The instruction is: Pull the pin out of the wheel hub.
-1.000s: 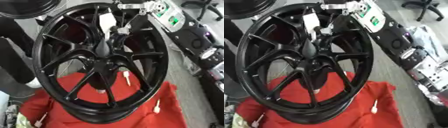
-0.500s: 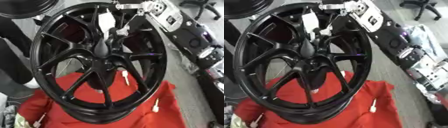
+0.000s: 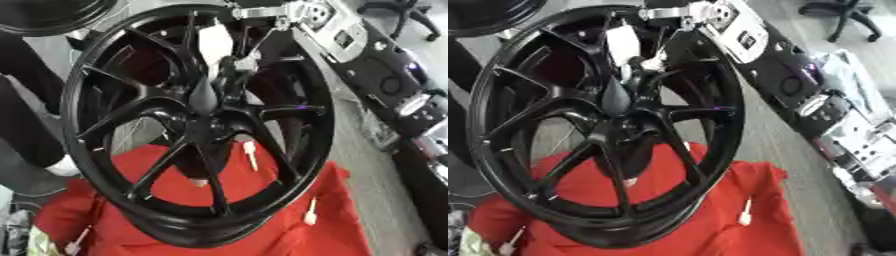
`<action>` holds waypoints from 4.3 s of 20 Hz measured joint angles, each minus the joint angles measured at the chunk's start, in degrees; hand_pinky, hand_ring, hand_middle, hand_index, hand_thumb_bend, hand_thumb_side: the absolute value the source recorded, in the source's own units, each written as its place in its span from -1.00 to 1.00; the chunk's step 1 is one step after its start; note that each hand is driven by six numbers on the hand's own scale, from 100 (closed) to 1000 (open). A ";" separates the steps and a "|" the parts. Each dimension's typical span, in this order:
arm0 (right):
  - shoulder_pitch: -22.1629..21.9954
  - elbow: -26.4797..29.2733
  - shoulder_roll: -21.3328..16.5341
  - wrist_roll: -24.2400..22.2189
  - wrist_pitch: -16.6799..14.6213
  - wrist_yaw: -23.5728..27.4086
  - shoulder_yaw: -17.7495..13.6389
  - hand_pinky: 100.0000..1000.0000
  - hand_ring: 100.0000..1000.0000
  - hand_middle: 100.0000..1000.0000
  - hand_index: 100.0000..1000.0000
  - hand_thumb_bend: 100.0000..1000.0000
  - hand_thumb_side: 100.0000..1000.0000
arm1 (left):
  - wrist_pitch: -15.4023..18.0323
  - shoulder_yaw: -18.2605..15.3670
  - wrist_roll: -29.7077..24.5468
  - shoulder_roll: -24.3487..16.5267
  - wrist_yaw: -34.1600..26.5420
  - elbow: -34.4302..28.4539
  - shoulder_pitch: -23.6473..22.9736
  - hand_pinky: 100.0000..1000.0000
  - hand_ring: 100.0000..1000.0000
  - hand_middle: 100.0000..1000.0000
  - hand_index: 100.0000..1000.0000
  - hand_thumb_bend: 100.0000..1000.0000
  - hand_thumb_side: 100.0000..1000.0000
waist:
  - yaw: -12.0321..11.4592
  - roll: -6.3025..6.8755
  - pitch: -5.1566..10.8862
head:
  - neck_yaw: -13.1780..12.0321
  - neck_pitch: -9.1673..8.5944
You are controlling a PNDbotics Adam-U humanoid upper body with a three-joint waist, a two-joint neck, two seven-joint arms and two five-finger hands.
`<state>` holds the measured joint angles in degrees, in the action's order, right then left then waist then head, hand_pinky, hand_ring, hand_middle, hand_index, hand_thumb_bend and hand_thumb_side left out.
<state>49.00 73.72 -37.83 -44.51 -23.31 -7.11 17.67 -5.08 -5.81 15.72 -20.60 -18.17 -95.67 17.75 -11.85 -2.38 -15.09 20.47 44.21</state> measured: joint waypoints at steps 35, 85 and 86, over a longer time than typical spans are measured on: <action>0.90 0.65 -1.69 -4.46 4.44 5.36 -0.30 0.71 0.06 -0.69 -0.24 -1.00 -0.68 | -0.72 -0.02 0.39 0.00 0.21 0.00 -0.25 0.38 0.34 0.14 0.26 -1.00 0.50 | -0.85 -1.84 -0.06 | 0.32 0.00; -63.22 31.66 -4.13 25.65 3.53 4.60 -43.60 1.00 1.00 0.80 0.99 -1.00 -0.47 | 0.36 -1.79 2.24 1.06 0.21 0.00 -1.23 0.39 0.34 0.14 0.26 -1.00 0.43 | 6.89 4.65 2.26 | -10.50 0.03; -63.43 30.63 -3.64 26.04 2.53 2.05 -43.60 1.00 0.99 0.80 0.98 -1.00 -0.44 | 0.37 -1.79 2.23 1.07 0.21 0.00 -1.17 0.39 0.34 0.14 0.26 -1.00 0.43 | 6.89 4.64 2.37 | -10.54 0.03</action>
<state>-14.43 104.35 -41.47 -18.47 -20.79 -5.06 -25.93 -4.72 -7.60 17.95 -19.53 -17.95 -95.67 16.58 -4.96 2.26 -12.72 9.93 44.24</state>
